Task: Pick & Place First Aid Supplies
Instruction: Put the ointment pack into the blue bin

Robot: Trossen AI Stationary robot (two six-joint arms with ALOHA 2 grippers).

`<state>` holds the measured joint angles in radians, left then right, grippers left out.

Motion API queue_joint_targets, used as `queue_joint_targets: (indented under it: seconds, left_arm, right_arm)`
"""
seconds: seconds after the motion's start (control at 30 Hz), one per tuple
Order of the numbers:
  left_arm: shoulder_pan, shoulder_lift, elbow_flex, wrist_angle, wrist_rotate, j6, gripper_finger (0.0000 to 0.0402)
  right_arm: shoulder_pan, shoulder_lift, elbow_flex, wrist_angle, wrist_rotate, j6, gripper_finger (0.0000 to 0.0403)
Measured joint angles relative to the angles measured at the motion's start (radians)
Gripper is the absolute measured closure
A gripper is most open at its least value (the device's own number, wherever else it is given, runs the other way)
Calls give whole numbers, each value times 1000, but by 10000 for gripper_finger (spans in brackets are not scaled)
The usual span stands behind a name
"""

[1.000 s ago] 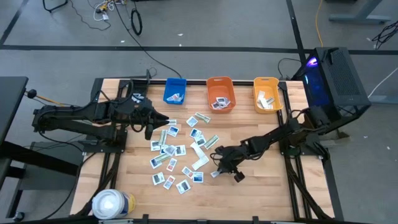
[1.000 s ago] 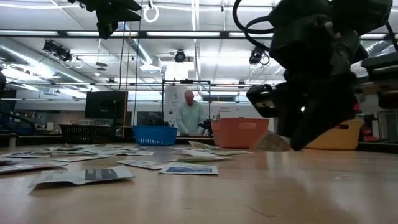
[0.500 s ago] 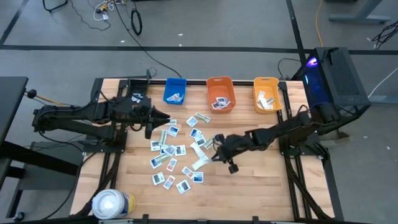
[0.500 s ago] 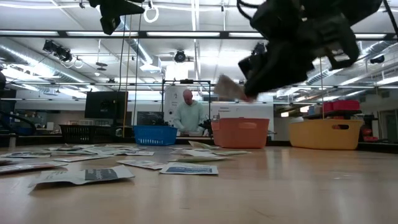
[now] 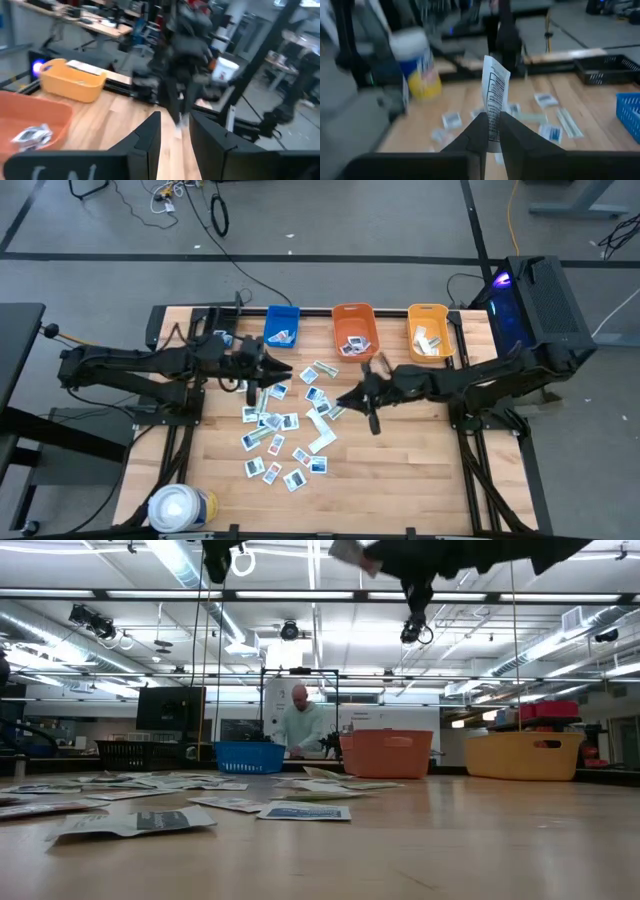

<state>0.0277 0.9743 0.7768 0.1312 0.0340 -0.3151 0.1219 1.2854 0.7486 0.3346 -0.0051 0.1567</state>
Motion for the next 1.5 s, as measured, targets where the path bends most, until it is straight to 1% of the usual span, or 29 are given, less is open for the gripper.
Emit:
queue_joint_targets:
  seconds: [0.07,0.13,0.23,0.43,0.53,0.73,0.9,1.03,1.17,1.3,1.5]
  left_arm:
    - [0,40,0,79,30,26,296]
    - [0,67,0,119,36,38,296]
    - [0,105,-1,203,38,34,296]
    - [0,172,0,347,90,9,290]
    - [0,213,0,408,121,-17,272]
    - [0,288,1,513,185,-67,224]
    - [0,326,56,519,214,-67,192]
    - [0,375,116,503,234,-42,182]
    - [0,434,165,489,274,-36,182]
    - [0,482,207,466,306,-33,183]
    - [0,494,219,467,309,-29,210]
  right_arm:
    - [-7,-22,0,38,-2,58,356]
    - [-10,-38,0,77,-2,115,356]
    - [-10,-55,0,120,-3,196,356]
    - [-9,-61,0,192,-14,301,356]
    - [-9,-61,0,205,-14,307,356]
    - [-9,-61,0,213,-25,310,356]
    - [-9,-61,0,214,-73,362,356]
    - [-9,-61,0,216,-112,394,356]
    - [-9,-61,0,221,-121,439,356]
    - [-9,-61,0,223,-129,442,356]
    - [-9,-61,0,224,-146,464,356]
